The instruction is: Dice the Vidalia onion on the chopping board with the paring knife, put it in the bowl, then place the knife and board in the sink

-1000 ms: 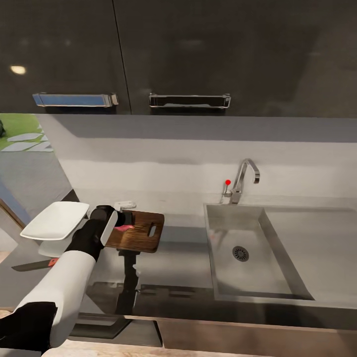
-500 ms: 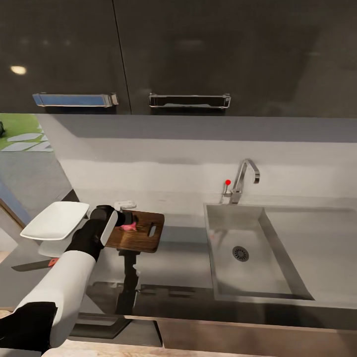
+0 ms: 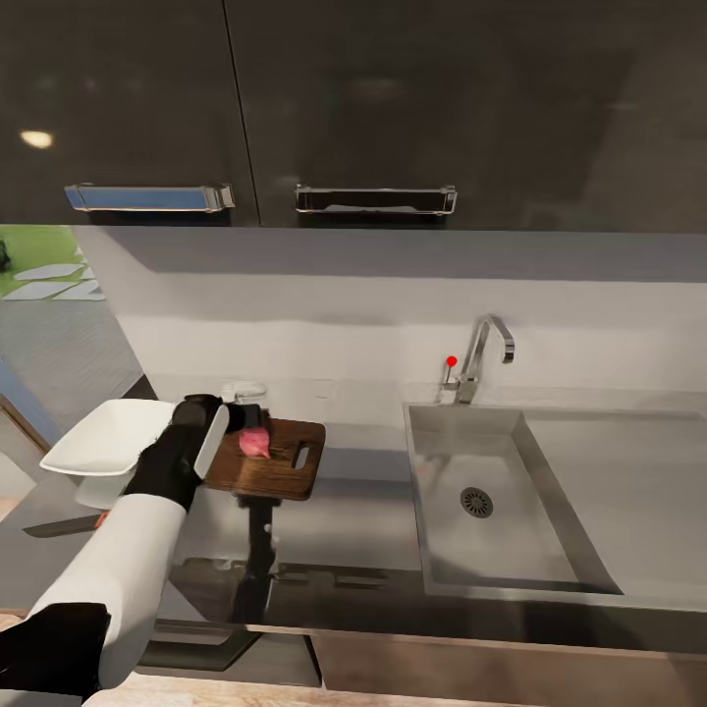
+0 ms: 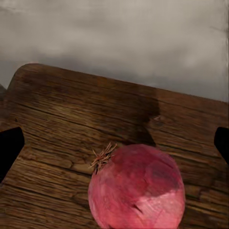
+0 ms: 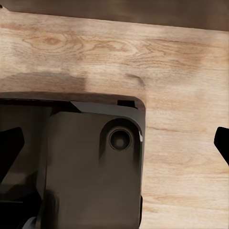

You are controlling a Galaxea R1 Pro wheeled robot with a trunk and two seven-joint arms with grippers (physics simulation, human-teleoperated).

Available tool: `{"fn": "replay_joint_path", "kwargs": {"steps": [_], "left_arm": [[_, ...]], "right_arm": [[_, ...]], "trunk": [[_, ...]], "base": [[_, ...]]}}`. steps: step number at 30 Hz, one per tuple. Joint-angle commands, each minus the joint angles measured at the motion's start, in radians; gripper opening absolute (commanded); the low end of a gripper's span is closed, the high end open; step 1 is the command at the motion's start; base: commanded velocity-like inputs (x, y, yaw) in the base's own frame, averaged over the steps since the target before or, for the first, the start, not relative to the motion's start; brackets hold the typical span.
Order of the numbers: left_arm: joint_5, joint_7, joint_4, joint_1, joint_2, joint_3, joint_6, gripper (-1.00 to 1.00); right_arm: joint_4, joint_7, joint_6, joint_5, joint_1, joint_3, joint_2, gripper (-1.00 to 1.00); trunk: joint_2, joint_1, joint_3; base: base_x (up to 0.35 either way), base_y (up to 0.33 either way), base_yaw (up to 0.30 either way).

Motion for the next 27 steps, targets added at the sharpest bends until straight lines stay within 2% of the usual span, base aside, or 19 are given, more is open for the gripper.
{"fn": "replay_joint_path", "kwargs": {"steps": [1, 5, 9, 13, 22, 27], "left_arm": [[0.011, 0.009, -0.029, -0.001, 0.0, 0.0, 0.007, 1.0], [0.012, 0.01, -0.114, -0.001, 0.0, 0.0, 0.02, 1.0], [0.012, 0.01, -0.251, -0.001, 0.0, 0.0, 0.1, 1.0], [0.012, 0.01, -0.317, -0.001, 0.0, 0.0, 0.142, 1.0], [0.013, 0.01, -0.328, -0.001, 0.001, 0.0, 0.156, 1.0], [0.014, 0.01, -0.315, 0.0, 0.004, 0.0, 0.155, 1.0]], "right_arm": [[0.0, 0.005, -0.003, 0.01, -0.001, -0.008, 0.0, 1.0], [0.0, 0.005, -0.003, 0.01, -0.001, -0.008, 0.0, 1.0], [0.0, 0.005, -0.004, 0.01, -0.001, -0.008, 0.0, 1.0], [0.0, 0.005, -0.004, 0.01, -0.001, -0.008, 0.0, 1.0], [0.0, 0.005, -0.004, 0.01, -0.001, -0.008, 0.0, 1.0], [0.0, 0.005, -0.004, 0.01, -0.001, -0.008, 0.0, 1.0]], "trunk": [[-0.002, 0.001, -0.002], [-0.002, 0.001, -0.002], [-0.002, 0.001, -0.002], [-0.002, 0.001, -0.002], [-0.002, 0.001, -0.002], [-0.002, 0.001, -0.002]], "base": [[0.0, 0.0, 0.0], [0.0, 0.0, 0.0], [0.0, 0.0, 0.0], [0.0, 0.0, 0.0], [-0.005, 0.0, 0.0], [-0.188, 0.0, 0.0]]}}
